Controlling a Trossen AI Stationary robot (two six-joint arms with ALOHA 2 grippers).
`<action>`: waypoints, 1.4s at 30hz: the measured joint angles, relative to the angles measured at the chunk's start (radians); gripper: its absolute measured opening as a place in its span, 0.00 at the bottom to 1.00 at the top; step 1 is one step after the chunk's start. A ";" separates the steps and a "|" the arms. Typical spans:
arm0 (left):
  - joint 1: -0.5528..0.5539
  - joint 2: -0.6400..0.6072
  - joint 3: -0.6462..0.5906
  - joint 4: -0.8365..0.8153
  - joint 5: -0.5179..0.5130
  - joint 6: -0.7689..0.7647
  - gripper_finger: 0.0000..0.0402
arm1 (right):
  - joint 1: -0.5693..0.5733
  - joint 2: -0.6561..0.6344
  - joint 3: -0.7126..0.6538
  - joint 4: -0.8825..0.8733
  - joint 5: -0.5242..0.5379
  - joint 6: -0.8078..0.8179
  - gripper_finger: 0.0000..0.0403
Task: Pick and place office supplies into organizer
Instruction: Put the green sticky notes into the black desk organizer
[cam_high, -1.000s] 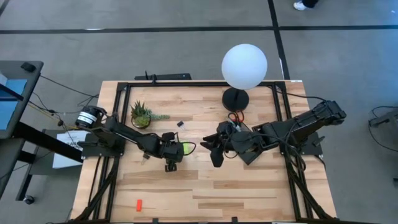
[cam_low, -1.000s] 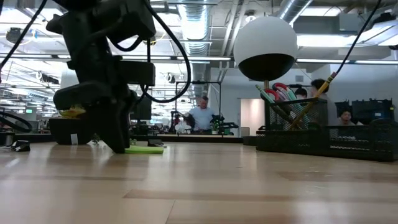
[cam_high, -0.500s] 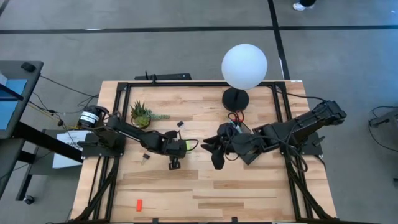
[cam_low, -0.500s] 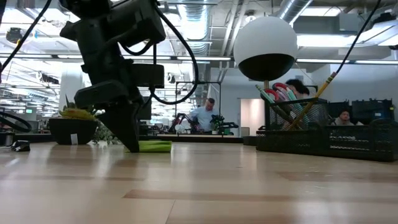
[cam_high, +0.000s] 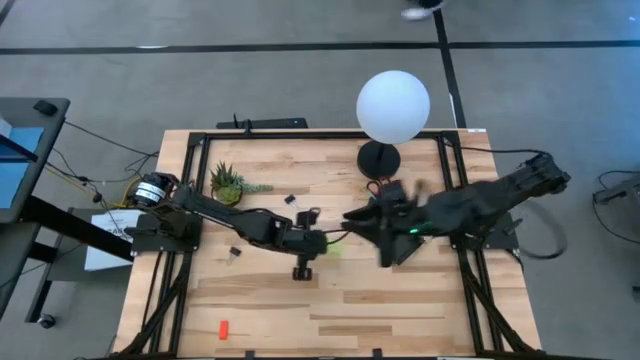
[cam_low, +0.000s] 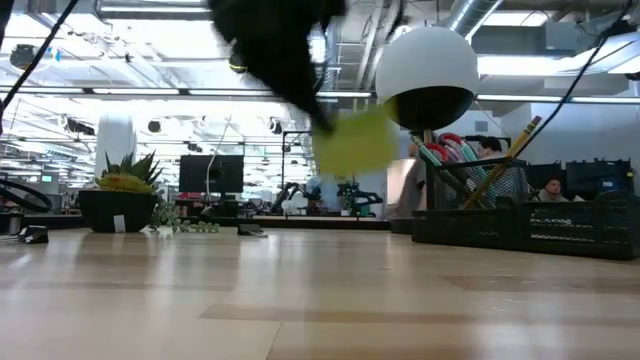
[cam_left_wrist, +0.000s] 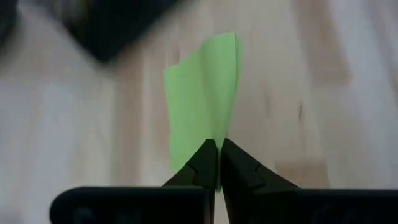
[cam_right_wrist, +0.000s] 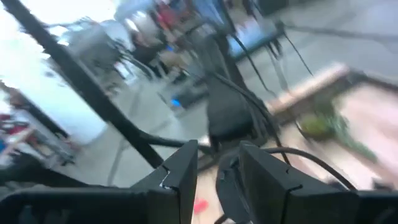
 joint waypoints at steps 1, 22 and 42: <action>-0.005 0.000 0.041 0.003 -0.013 0.060 0.00 | 0.014 -0.022 0.013 0.001 0.005 -0.025 0.28; 0.076 0.348 0.426 0.384 0.176 0.772 0.00 | 0.226 -0.239 0.029 -0.075 0.299 -0.310 0.28; 0.143 0.769 0.975 0.057 0.095 0.801 0.00 | 0.227 -0.263 0.029 -0.209 0.283 -0.249 0.28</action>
